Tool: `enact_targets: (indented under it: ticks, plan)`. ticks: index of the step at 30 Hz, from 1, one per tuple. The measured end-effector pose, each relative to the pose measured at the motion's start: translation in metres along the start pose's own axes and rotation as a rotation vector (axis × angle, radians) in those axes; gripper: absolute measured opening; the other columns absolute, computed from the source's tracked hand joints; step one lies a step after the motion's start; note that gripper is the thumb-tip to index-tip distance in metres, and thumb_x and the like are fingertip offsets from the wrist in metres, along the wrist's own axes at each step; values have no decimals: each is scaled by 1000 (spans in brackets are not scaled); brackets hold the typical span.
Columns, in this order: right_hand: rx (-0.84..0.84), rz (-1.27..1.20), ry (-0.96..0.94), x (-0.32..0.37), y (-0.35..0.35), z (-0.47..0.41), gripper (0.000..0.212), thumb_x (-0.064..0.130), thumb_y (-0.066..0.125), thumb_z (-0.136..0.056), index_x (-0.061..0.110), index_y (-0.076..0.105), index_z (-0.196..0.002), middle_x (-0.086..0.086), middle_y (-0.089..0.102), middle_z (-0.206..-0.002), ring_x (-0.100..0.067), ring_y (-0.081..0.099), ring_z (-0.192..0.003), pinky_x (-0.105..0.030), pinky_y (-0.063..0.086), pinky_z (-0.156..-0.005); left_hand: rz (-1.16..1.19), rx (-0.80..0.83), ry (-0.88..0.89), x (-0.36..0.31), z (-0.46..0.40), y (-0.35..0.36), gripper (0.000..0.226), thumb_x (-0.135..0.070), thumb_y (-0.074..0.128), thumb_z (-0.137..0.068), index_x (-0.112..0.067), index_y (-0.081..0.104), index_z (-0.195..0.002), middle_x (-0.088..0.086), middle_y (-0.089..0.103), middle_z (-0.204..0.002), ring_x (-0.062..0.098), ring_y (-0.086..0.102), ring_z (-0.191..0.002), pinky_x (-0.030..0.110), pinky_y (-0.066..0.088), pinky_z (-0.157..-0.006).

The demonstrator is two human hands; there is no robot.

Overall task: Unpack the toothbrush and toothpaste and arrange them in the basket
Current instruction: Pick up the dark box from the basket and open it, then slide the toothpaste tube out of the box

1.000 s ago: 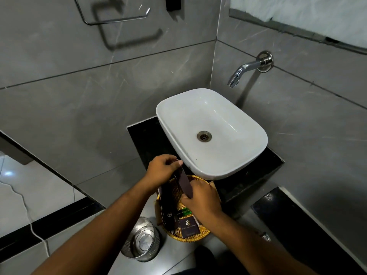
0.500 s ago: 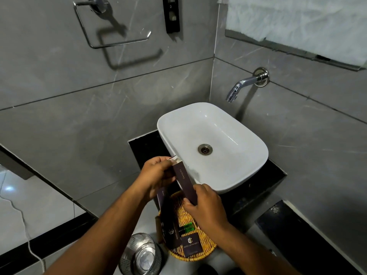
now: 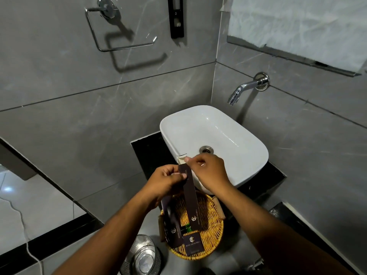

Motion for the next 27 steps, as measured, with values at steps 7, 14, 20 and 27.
enact_targets:
  ticks: [7,14,20,27]
  plan:
    - [-47,-230,242,-22,-3,-8,34,13,62,-81,12,53,-48,-16,61,-60,-35,69,-68,-55,60,-61,-128,-44,58,-11,9,7,19,-13,68,-82,-11,67,-101,8,72,-90,18,70,-82,27,57,-69]
    - [-168,-760,604,-71,-4,9,21,20,66,-87,4,62,-72,-15,68,-66,-27,70,-54,-30,57,-48,-581,-39,124,-32,15,1,50,-23,79,-71,-27,52,-113,-3,67,-101,14,66,-93,33,56,-82]
    - [-96,-1114,731,-92,16,32,29,-8,53,-88,12,47,-108,-23,66,-76,-23,68,-51,-29,58,-49,-937,75,186,-111,23,-26,34,-24,84,-65,-27,61,-90,-4,74,-86,6,68,-78,24,55,-72]
    - [209,-1207,642,-64,43,39,34,12,36,-89,9,65,-106,-23,67,-99,-31,69,-76,-37,58,-56,-1117,156,225,-152,33,-24,19,-27,83,-66,-34,70,-79,-13,73,-78,-4,64,-67,12,48,-60]
Point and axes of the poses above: each hand's wrist, its own z-axis away from the middle knuckle, its own y-axis out of the palm, x = y × z, the point moved 10 cm from there along -z, towards the middle knuckle
